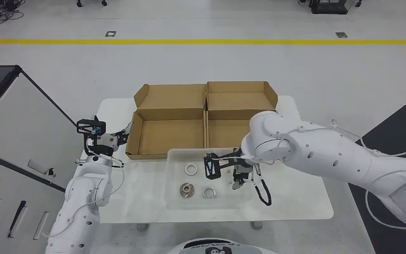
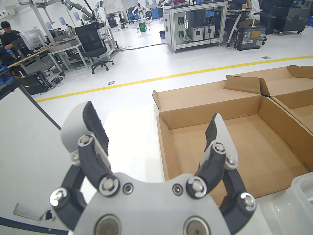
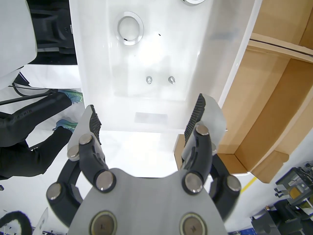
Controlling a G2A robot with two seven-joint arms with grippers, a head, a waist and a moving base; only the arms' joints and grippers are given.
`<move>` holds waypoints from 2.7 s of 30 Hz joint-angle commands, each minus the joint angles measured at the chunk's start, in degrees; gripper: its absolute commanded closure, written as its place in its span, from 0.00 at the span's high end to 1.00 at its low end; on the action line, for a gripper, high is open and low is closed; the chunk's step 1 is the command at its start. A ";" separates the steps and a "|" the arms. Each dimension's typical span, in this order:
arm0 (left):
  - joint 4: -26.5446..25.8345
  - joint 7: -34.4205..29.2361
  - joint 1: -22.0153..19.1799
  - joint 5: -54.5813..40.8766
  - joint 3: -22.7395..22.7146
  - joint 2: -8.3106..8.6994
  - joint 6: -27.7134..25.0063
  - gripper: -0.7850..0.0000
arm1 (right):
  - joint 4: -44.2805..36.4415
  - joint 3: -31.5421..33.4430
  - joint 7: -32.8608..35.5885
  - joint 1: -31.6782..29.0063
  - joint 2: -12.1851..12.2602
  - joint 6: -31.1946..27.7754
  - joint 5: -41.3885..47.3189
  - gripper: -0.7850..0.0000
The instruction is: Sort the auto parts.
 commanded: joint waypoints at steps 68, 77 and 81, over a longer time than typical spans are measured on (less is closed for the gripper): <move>0.00 0.00 0.00 0.00 0.00 0.00 0.00 1.00 | 10.15 0.00 2.69 -10.98 -7.43 2.67 -11.69 0.33; 0.00 0.00 0.00 0.00 0.00 0.00 0.00 1.00 | 11.01 0.00 2.66 -10.96 -7.63 2.65 -12.25 0.34; 0.00 0.00 0.00 0.00 0.00 0.00 0.00 1.00 | 11.54 0.00 2.48 -11.03 -7.83 2.46 -12.39 0.35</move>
